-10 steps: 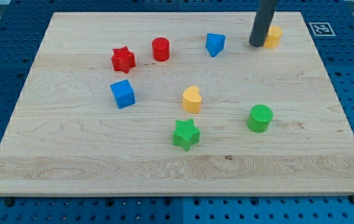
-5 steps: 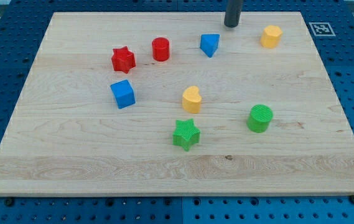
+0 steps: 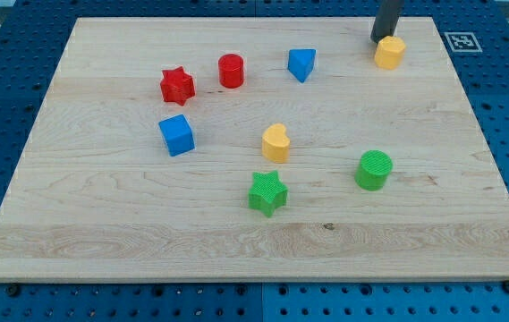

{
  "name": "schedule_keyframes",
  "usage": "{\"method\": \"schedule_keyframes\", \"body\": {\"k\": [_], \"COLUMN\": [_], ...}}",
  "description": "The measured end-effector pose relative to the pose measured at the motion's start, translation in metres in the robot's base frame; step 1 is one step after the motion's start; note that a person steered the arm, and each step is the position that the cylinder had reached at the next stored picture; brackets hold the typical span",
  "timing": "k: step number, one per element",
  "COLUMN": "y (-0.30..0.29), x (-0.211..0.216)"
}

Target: Slide the yellow hexagon to the yellow heart

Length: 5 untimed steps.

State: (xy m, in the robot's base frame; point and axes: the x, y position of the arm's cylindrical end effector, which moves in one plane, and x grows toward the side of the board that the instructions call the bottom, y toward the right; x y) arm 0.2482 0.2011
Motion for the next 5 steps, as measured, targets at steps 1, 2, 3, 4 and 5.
{"method": "schedule_keyframes", "body": {"k": [1,2,3,4,5], "y": [0.026,0.026,0.004,-0.027,-0.028], "x": [0.023,0.033,0.041,0.068,0.101]}}
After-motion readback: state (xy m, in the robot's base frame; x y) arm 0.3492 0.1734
